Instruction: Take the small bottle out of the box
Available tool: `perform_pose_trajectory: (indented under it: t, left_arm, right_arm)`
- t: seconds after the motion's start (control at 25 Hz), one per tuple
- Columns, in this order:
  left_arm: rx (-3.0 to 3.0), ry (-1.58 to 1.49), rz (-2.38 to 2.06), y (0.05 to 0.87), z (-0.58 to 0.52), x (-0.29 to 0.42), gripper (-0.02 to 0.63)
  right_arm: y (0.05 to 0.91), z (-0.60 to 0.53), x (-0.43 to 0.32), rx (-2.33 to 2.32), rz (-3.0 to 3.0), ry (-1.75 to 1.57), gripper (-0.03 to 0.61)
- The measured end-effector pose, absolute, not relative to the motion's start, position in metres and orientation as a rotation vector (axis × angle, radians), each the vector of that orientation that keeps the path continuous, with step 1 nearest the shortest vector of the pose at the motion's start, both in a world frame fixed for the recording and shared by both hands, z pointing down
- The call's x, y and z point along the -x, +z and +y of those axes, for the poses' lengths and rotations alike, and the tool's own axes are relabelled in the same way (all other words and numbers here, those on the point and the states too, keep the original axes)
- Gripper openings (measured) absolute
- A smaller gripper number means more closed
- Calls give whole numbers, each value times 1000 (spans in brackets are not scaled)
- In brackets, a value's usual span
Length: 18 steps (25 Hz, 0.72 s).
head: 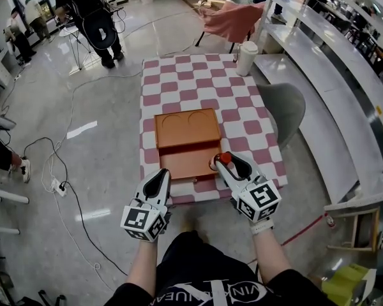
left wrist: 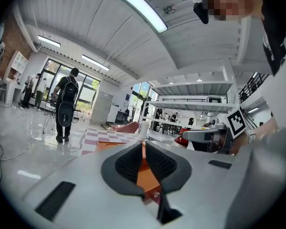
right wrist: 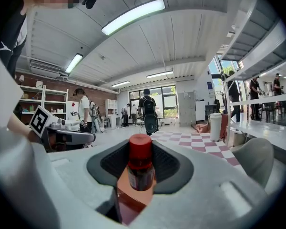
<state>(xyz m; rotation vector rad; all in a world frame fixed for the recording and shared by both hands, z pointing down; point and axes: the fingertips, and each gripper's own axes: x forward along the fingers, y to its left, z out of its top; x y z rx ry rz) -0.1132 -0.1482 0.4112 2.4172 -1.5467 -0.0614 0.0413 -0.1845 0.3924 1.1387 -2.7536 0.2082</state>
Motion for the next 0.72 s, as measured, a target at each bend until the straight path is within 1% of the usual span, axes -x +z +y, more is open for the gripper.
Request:
perform_pose_trajectory:
  t: [0.72]
  left_arm:
    - [-2460,-100,-1558,381,-148,116,26]
  right_arm:
    - [364,-176,-47,-1167,-2782,166,143]
